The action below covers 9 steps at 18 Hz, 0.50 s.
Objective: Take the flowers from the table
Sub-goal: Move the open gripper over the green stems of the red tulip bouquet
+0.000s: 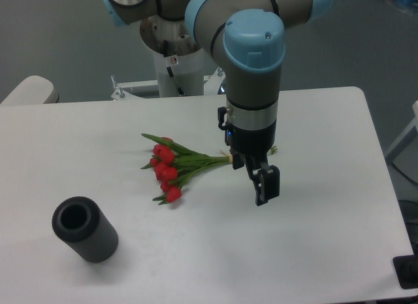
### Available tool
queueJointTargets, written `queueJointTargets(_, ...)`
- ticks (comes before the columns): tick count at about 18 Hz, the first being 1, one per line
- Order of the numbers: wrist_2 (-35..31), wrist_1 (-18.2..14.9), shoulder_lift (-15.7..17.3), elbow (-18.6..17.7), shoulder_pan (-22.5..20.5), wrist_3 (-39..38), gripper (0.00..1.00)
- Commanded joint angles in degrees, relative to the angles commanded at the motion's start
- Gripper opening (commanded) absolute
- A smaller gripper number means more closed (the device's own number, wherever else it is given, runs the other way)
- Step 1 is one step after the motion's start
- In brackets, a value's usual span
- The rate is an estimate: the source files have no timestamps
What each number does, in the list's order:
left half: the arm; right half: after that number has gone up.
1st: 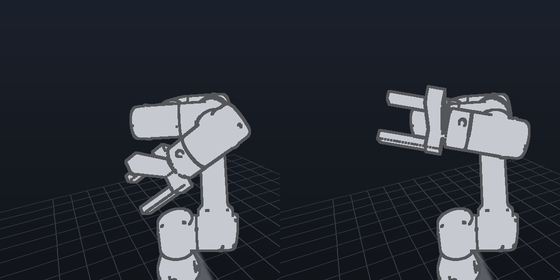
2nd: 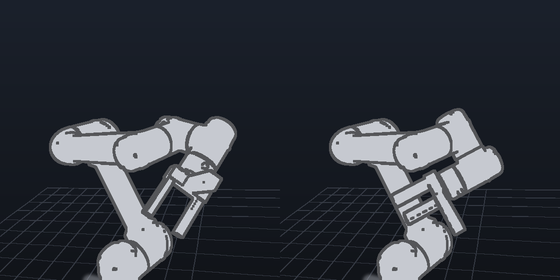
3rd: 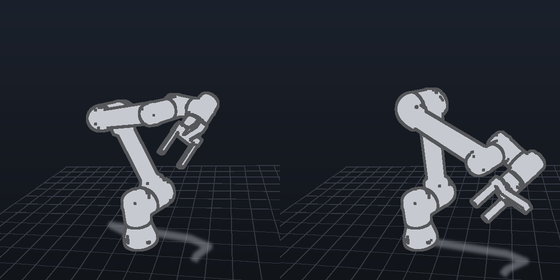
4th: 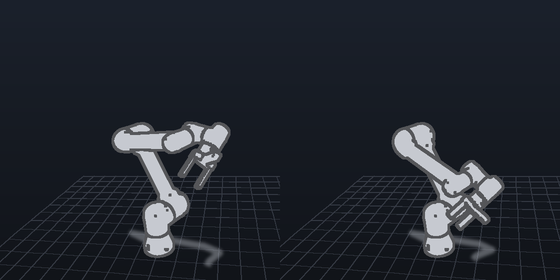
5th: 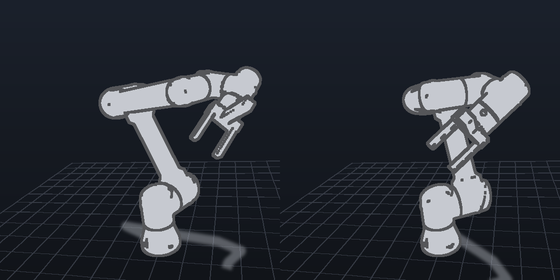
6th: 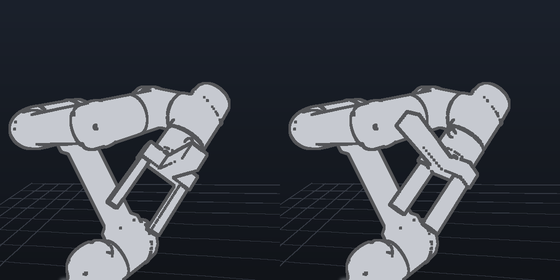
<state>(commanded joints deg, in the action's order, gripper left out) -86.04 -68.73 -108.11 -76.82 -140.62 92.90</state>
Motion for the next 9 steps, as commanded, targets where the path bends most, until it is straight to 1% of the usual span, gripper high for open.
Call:
queueJointTargets(4,-0.09,0.09,-0.09,-0.61,0.26,-1.05,1.00)
queueJointTargets(7,0.17,3.33,0.00,-2.80,0.62,-3.59,1.00)
queueJointTargets(9,0.96,4.56,0.35,-4.56,0.70,-5.62,1.00)
